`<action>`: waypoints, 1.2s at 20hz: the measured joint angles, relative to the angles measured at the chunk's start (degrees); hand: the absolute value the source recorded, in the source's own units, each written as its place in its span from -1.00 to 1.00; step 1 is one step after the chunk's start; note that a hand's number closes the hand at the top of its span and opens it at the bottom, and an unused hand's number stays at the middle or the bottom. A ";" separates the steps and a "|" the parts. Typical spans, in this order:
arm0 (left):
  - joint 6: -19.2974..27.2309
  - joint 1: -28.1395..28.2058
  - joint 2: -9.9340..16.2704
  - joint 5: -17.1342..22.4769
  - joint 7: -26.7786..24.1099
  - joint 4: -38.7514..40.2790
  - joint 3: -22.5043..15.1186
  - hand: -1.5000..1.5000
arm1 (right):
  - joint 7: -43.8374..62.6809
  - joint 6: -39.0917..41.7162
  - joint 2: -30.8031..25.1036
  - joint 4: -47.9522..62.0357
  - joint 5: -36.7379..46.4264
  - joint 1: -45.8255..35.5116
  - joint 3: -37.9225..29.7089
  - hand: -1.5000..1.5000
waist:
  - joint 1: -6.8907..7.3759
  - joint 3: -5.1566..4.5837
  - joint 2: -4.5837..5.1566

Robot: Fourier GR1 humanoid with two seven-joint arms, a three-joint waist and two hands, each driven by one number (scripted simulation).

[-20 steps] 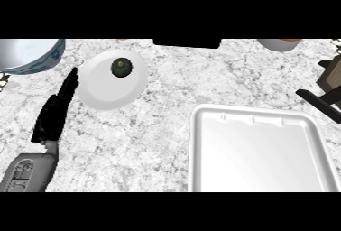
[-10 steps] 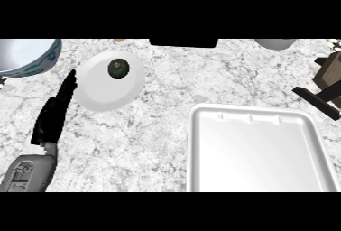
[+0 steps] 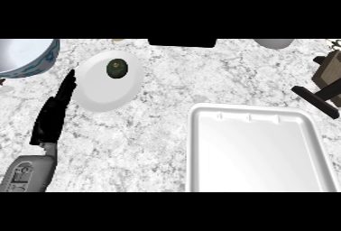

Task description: Pick the cupcake from the tray and place it in the tiered basket

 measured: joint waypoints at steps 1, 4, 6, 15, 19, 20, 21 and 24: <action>0.08 0.40 -0.14 -0.03 -0.50 0.16 0.01 0.00 | -0.25 0.66 -0.65 0.92 0.97 0.06 0.73 1.00 | -0.03 0.00 -0.01; -0.76 0.13 0.43 0.54 0.23 -0.54 0.45 0.00 | -1.92 1.87 -3.51 3.25 2.96 -0.01 1.92 1.00 | -0.07 0.04 -0.06; -0.96 0.88 0.40 0.77 -0.59 -0.22 0.73 0.00 | -3.17 2.28 -4.85 4.48 3.77 -0.05 2.27 1.00 | -0.10 0.04 -0.09; -0.97 1.12 0.39 0.60 -0.50 -0.76 1.41 0.00 | -11.90 1.88 -9.11 7.65 1.50 2.07 -1.09 1.00 | -0.42 0.11 -0.23; -1.27 0.37 0.63 0.71 -0.40 0.04 1.98 0.00 | -14.96 1.50 -10.34 8.35 -1.06 3.97 -3.87 1.00 | -0.83 0.13 -0.33; -1.23 0.36 0.49 0.55 -0.16 0.04 1.83 0.00 | -15.52 1.10 -10.48 8.69 -1.75 4.83 -4.63 1.00 | -0.84 0.13 -0.32; -1.10 0.53 0.26 0.30 -0.11 -0.13 1.57 0.00 | -15.42 1.30 -10.35 9.05 -2.49 4.91 -5.44 1.00 | -0.71 0.15 -0.29; -0.96 1.02 -0.21 0.30 -0.29 -0.38 1.46 0.00 | -12.56 -0.11 -10.51 9.90 -6.35 5.81 -9.65 -1.00 | -0.79 0.14 -0.37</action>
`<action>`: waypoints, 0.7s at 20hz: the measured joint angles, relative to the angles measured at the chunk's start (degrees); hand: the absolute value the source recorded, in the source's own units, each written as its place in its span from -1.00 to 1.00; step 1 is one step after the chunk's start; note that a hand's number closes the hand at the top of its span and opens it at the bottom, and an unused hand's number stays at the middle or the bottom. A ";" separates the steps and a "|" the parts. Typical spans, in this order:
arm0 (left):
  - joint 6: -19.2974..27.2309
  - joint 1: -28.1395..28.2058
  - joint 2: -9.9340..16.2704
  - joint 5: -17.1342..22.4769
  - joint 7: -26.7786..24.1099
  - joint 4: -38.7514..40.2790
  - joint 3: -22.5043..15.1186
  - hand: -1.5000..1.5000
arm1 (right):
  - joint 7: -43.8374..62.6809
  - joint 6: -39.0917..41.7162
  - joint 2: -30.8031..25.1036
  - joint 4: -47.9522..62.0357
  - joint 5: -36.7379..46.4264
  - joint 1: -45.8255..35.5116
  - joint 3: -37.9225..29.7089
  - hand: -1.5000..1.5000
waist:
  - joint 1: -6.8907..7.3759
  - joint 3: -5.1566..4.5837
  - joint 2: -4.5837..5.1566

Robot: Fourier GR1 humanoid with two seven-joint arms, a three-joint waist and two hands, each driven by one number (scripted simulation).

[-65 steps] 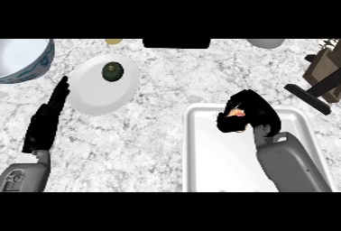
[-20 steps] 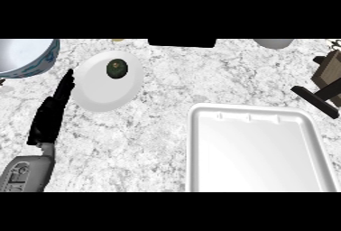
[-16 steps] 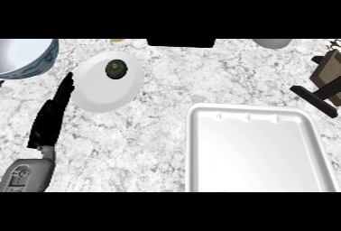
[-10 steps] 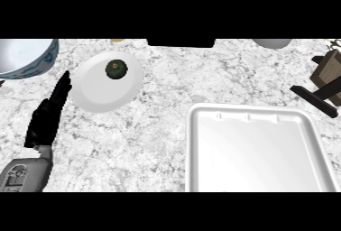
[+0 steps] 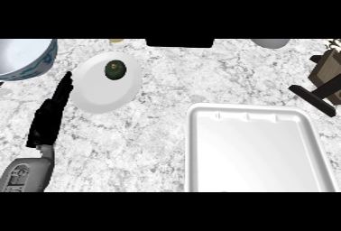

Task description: Pick the cupcake from the tray and place it in the tiered basket

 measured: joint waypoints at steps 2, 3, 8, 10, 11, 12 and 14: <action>-0.16 -0.01 0.16 -0.01 0.57 -0.56 0.11 0.00 | 0.70 -0.12 -0.28 0.28 -1.54 1.08 -1.62 -1.00 | -0.08 0.02 -0.04; -0.06 0.12 0.07 -0.16 0.52 -0.67 0.06 0.00 | 0.47 -0.54 -0.50 0.32 -2.22 1.96 -2.34 -1.00 | -0.10 0.01 -0.04; -0.71 0.75 0.57 0.28 0.30 -0.90 0.94 0.00 | -0.66 -6.02 0.17 -2.36 -5.37 5.37 -5.41 -1.00 | -0.51 0.01 -0.19; -0.71 0.75 0.47 0.30 -0.71 -0.07 1.24 0.00 | -0.89 -8.99 0.60 -3.63 -6.20 6.27 -6.29 -1.00 | -0.59 0.02 -0.18; -0.37 0.43 0.21 -0.11 -0.42 0.12 1.03 0.00 | -1.03 -10.25 0.66 -4.44 -6.42 6.40 -6.54 -1.00 | -0.67 0.01 -0.21; -0.55 0.88 0.40 -0.01 -0.56 -0.08 1.23 0.00 | -1.43 -11.20 0.24 -5.25 -6.80 6.76 -6.91 -1.00 | -0.76 0.00 -0.29; -0.41 0.73 0.15 -0.33 0.52 -0.87 0.88 0.00 | -1.19 -13.38 0.11 -6.81 -6.89 6.58 -7.13 -1.00 | -0.78 0.01 -0.37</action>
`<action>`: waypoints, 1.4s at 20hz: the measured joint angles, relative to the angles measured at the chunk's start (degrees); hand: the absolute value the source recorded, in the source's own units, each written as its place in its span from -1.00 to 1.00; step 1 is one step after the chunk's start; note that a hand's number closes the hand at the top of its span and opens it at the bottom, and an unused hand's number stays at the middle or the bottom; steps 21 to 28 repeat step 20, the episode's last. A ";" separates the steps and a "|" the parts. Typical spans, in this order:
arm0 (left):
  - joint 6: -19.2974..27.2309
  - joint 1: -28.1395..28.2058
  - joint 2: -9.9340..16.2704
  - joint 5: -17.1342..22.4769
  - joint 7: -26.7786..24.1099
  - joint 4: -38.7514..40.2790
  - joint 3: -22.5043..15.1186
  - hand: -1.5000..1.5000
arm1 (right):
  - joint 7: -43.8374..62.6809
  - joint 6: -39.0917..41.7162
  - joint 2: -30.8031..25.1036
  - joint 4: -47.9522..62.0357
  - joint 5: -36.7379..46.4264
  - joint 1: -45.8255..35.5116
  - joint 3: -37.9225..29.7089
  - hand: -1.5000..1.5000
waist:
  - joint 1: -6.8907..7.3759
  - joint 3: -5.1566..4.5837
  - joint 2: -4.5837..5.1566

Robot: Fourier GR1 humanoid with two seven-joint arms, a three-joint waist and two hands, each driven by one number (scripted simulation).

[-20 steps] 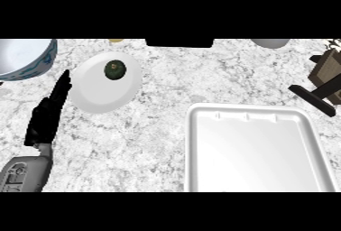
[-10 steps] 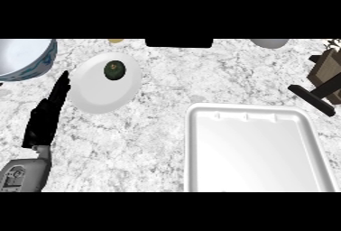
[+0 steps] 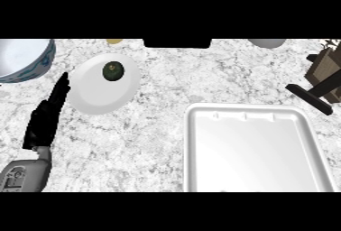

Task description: Pick the cupcake from the tray and place it in the tiered basket

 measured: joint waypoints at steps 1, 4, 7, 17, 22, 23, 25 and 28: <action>-0.03 -0.37 -0.02 -0.04 0.06 0.43 0.09 0.00 | 0.03 -1.02 0.02 -0.79 0.04 0.10 0.01 -1.00 | -0.11 -0.02 -0.02; 0.12 1.47 -0.28 -0.23 -0.82 -0.03 0.15 0.00 | 2.00 -1.30 -1.15 -3.32 0.52 -0.70 0.41 -1.00 | -0.41 -0.05 -0.24; -0.05 1.39 0.09 -0.12 -0.74 0.19 0.79 0.00 | 6.32 1.45 -2.62 -5.86 0.77 -2.71 0.70 -1.00 | -1.05 -0.11 -0.55; 0.05 4.14 0.52 0.12 0.26 -1.94 2.16 0.00 | 12.78 12.25 -9.25 -18.99 -6.70 2.72 -4.66 -1.00 | -3.52 -0.06 -1.61; 0.30 4.52 0.20 0.28 0.35 -1.94 2.48 0.00 | 12.42 15.00 -11.08 -24.63 -10.19 6.62 -7.36 -1.00 | -4.42 -0.05 -1.80; 0.30 4.52 0.20 0.28 0.35 -1.94 2.48 0.00 | 12.42 15.00 -11.08 -24.63 -10.19 6.62 -7.36 -1.00 | -4.42 -0.05 -1.80; 0.30 4.52 0.20 0.28 0.35 -1.94 2.48 0.00 | 12.42 15.00 -11.08 -24.63 -10.19 6.62 -7.36 -1.00 | -4.42 -0.05 -1.80; 0.30 4.52 0.20 0.28 0.35 -1.94 2.48 0.00 | 12.42 15.00 -11.08 -24.63 -10.19 6.62 -7.36 -1.00 | -4.42 -0.05 -1.80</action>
